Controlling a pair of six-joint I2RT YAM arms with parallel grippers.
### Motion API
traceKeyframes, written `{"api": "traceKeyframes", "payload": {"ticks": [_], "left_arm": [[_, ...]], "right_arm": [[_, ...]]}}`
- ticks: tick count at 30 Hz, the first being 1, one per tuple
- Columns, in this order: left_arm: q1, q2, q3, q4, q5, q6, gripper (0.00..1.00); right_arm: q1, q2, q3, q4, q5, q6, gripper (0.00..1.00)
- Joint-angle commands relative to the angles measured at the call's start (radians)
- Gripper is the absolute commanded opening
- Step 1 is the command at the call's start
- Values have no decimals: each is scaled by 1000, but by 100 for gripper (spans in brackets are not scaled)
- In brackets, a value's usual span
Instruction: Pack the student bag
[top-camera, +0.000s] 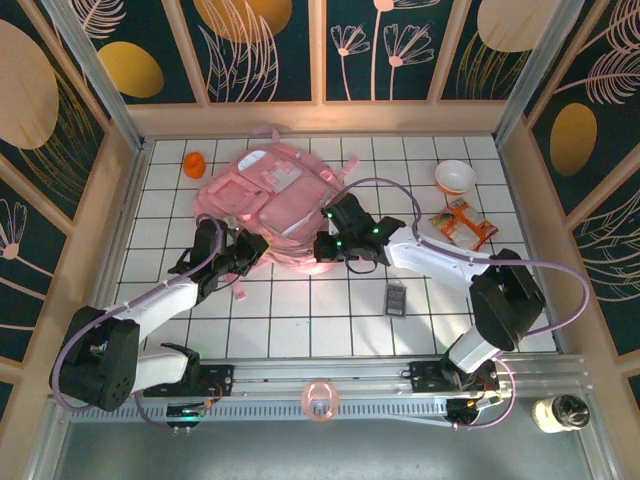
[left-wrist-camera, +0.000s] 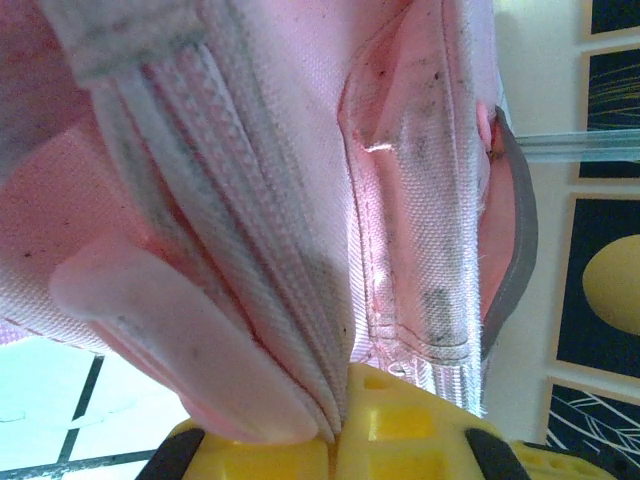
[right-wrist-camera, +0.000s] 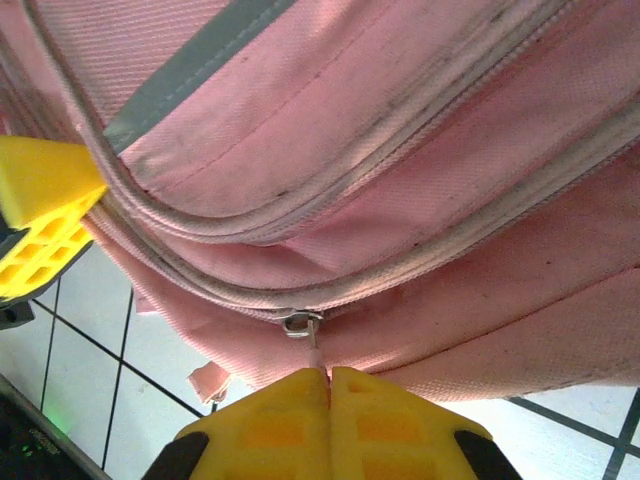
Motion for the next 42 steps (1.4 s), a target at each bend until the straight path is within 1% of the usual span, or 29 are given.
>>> {"api": "traceKeyframes", "payload": {"ticks": [1,4,6,9,10,11,13,16,18,21,25,28,32,35,37,39,41,42], "left_arm": [[68,-6,59,-40,-122,121,0],[87,52,135,-94,-121,207,0],[99,85,184,-117,-133,251,0],[116,130,242,-125,-151,285,0],[120,146,259,-126,-153,289,2],[121,157,272,-127,-153,292,5],[121,169,289,-127,-127,283,20],[122,140,257,-109,-71,236,38],[121,88,197,-81,-21,190,42],[118,-25,85,-51,19,100,48],[114,-175,-15,-74,26,32,56],[94,-221,-59,-67,47,-18,60],[28,-192,-90,-12,49,-60,61],[-28,-127,-92,58,38,-86,61],[-43,-76,-83,103,30,-97,60],[-43,-41,-73,110,4,-94,53],[-43,-22,-61,103,-31,-76,41],[-42,-19,-56,97,-51,-68,32]], "right_arm": [[33,-34,-35,-88,84,19,0],[123,1,-11,-39,65,74,0],[165,25,11,20,49,105,0],[200,66,43,106,33,130,0],[204,82,54,127,30,133,0],[203,93,63,139,28,133,0],[201,112,86,157,32,128,0],[190,130,119,165,38,117,0],[181,137,130,173,33,116,0],[176,149,132,182,17,116,0],[173,169,141,178,-5,114,0],[173,172,145,180,-15,113,0],[175,173,149,178,-18,113,0],[178,169,149,175,-20,115,0],[183,163,149,176,-23,116,0],[184,157,145,176,-22,119,0],[183,145,130,173,-16,123,0],[184,138,123,165,-9,123,0]]}}
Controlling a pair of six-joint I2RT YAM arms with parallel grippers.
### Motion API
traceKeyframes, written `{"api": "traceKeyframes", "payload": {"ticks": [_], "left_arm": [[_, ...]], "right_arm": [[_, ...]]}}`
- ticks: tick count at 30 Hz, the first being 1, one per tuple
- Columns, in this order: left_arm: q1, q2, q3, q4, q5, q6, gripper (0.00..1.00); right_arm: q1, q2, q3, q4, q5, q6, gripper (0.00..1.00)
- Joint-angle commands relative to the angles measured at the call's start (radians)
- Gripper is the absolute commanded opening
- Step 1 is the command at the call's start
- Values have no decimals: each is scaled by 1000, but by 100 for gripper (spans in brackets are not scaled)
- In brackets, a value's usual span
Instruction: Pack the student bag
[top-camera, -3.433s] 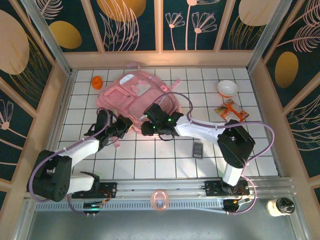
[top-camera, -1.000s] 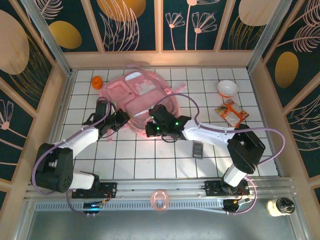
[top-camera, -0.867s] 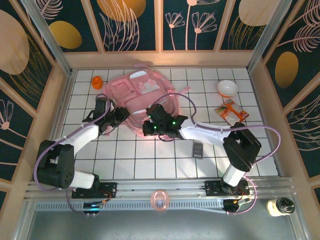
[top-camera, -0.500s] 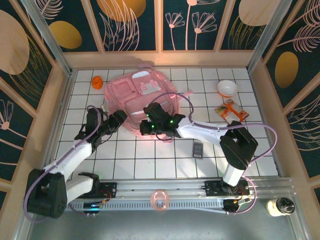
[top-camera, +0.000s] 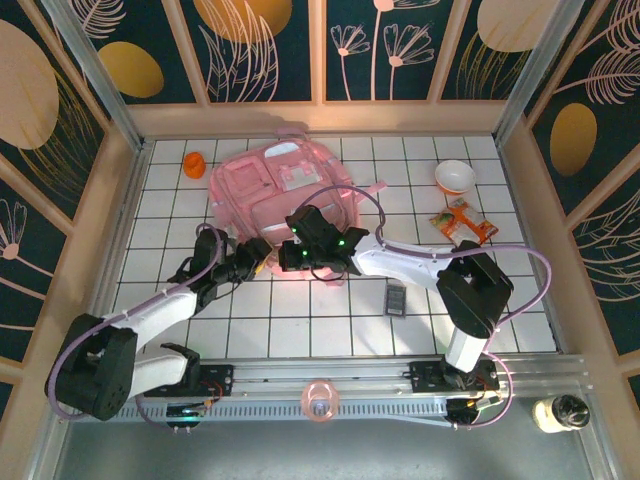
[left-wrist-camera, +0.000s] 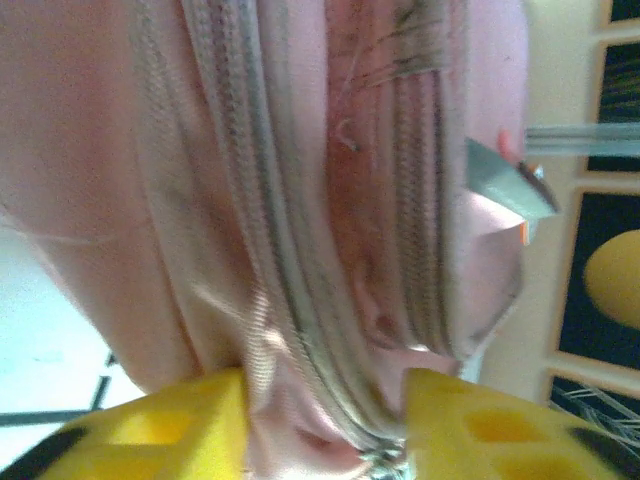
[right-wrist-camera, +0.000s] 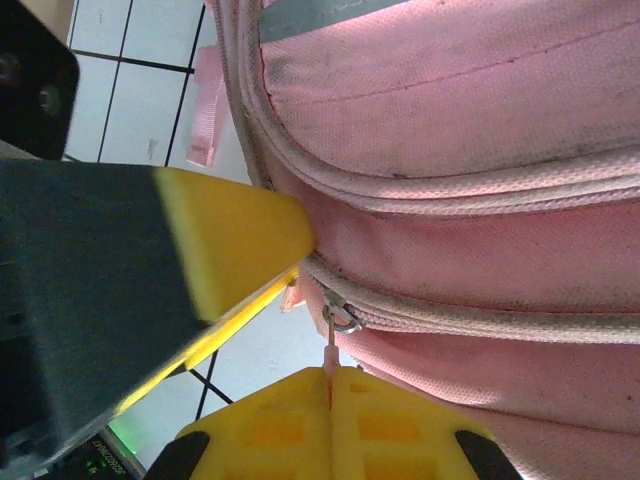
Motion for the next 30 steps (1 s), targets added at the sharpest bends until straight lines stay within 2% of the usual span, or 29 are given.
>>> {"api": "traceKeyframes", "payload": {"ticks": [1,4,5,11,21,26,30], "left_arm": [[-7,11,31,40,-65,7,23],[-7,-5,50,-17,-109,42,2],[-5,-10,54,-28,-114,53,0],[34,-76,68,-114,-128,112,0],[114,-196,85,-267,-117,221,0],[167,-215,121,-340,-175,319,0],[250,-152,178,-332,-182,397,0]], "right_arm": [[15,-40,6,-6,-29,10,0],[7,-66,-30,-38,-8,17,0],[4,-78,-43,-46,1,20,0],[-67,-130,-121,-121,66,-9,0],[-188,-132,-101,-203,127,-159,0],[-174,-134,-103,-197,103,-152,0],[-70,-148,-99,-133,67,-85,0]]}}
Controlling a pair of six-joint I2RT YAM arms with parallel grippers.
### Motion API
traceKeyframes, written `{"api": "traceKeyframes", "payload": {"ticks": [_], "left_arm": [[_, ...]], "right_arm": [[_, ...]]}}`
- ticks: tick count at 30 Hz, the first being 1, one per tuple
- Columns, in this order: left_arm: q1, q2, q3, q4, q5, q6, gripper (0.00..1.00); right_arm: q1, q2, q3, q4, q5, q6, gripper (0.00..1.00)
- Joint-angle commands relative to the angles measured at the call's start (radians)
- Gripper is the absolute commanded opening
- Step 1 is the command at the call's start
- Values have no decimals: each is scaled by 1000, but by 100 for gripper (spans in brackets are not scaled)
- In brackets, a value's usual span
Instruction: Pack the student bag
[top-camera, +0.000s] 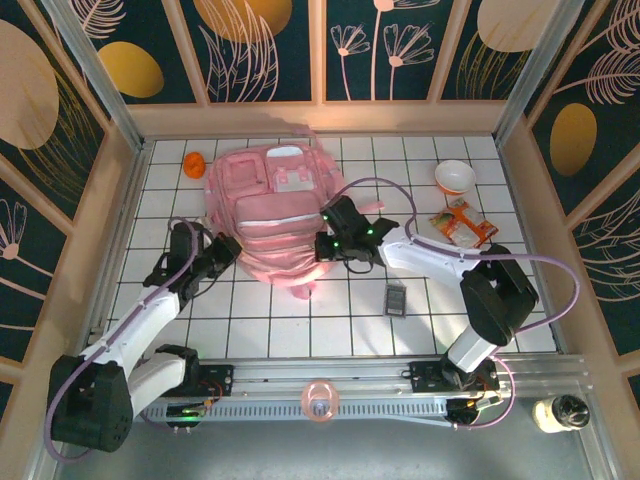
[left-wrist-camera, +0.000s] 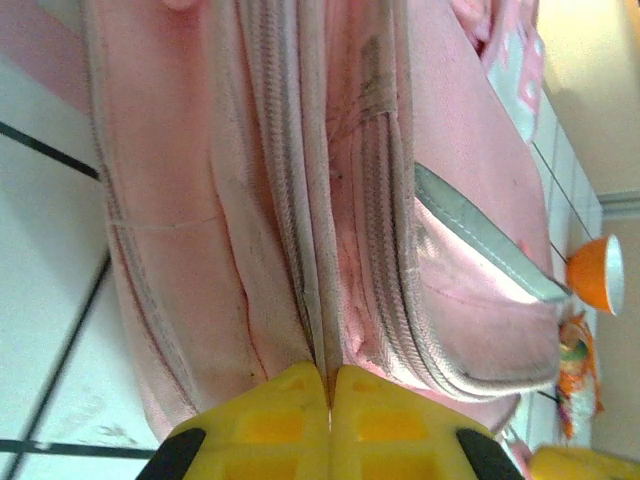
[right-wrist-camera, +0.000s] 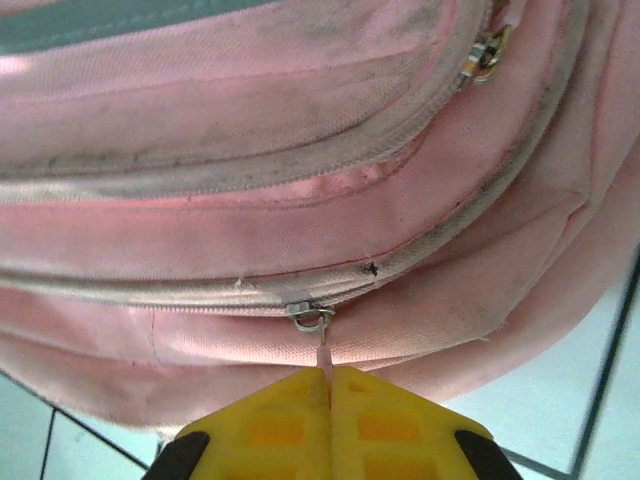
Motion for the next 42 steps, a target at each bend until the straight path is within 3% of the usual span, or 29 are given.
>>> {"api": "traceKeyframes", "payload": {"ticks": [1,5,10,14,22,29,35,37,39,40,42], "left_arm": [[77,56,93,24,-60,111,0],[109,193,205,56,-30,148,0],[110,270,266,80,69,108,33],[110,161,153,85,135,4,51],[92,-178,-110,7,222,-191,60],[11,-162,-210,110,234,-275,64],[-1,-45,-212,283,188,-328,55],[-1,-16,-205,323,178,-336,38],[0,-6,-196,330,143,-341,9],[-1,-8,-191,329,128,-342,1],[0,-23,-179,315,96,-336,0]], "right_arm": [[92,-23,7,12,-13,58,0],[174,33,38,121,-49,129,0],[181,114,96,173,-60,113,0],[162,158,144,175,-78,82,0],[155,185,189,174,-117,56,0],[157,172,193,163,-115,59,0],[162,146,164,146,-95,69,0],[163,138,147,127,-83,74,0],[160,128,133,94,-63,75,0],[159,120,121,84,-54,76,0],[149,89,75,61,-29,80,0]]}}
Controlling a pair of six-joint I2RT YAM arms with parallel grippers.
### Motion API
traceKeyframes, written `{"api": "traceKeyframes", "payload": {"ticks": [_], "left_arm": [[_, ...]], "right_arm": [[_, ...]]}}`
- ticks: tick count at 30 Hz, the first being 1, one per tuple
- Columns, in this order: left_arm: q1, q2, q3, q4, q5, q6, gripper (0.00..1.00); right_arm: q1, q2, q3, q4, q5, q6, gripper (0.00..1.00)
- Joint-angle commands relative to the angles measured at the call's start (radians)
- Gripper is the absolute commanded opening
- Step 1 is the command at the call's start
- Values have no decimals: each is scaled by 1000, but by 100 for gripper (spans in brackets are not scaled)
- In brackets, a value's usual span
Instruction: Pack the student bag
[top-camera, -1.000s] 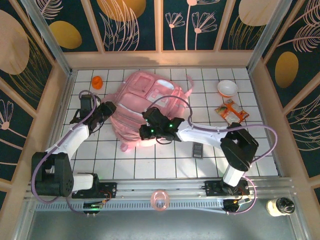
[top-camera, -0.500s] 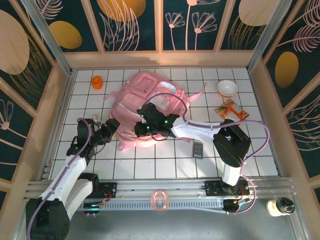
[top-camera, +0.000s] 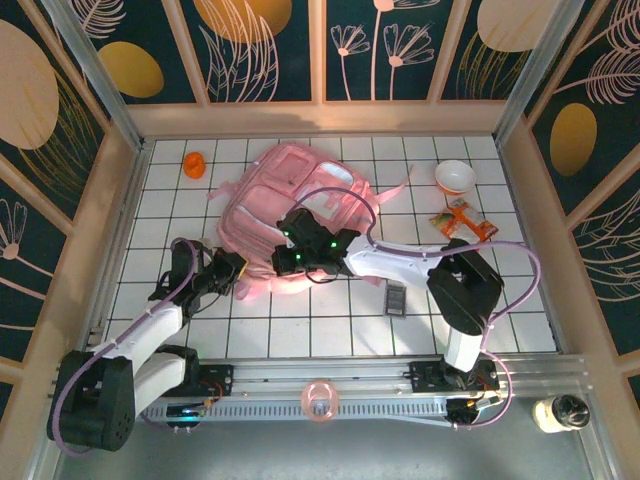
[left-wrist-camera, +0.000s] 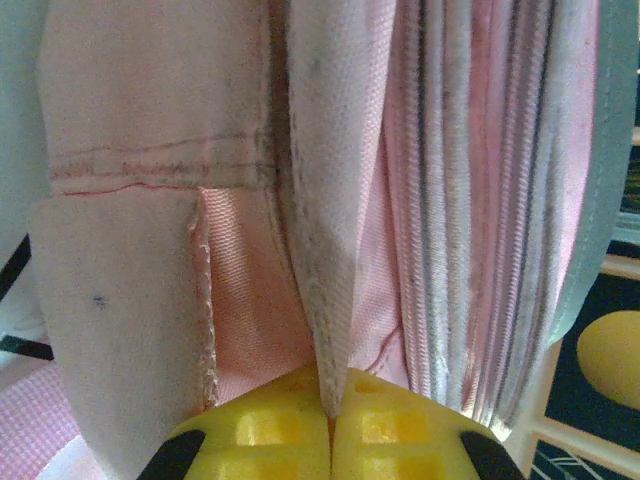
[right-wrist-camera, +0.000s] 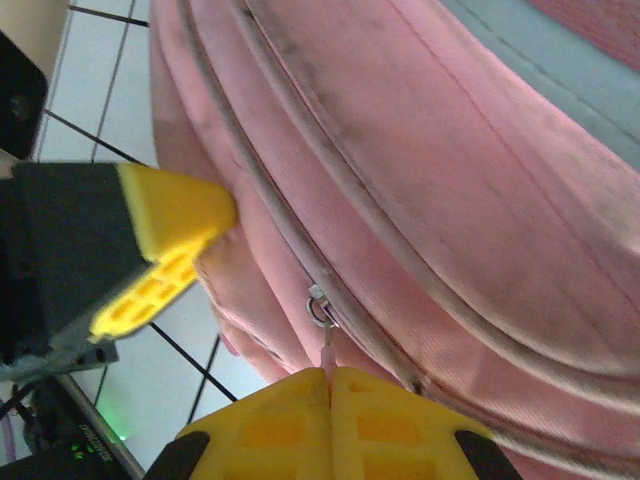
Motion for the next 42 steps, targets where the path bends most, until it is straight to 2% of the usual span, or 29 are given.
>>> {"api": "traceKeyframes", "payload": {"ticks": [1,7,15,32,38,42], "left_arm": [[-2,-23,40,75,-73,-20,0],[-1,-49,86,27,-113,16,0],[3,-63,123,-6,-99,32,0],[5,-200,129,-190,-23,65,0],[4,-211,107,-193,83,42,0],[4,-234,96,-208,92,44,0]], "right_arm": [[-14,-85,-68,-71,53,13,0],[-82,-191,-205,-117,96,5,0],[-266,-296,-295,-140,117,-89,0],[-530,-261,-301,-23,113,-215,0],[-605,-206,-286,64,95,-231,0],[-614,-169,-241,81,51,-232,0]]}}
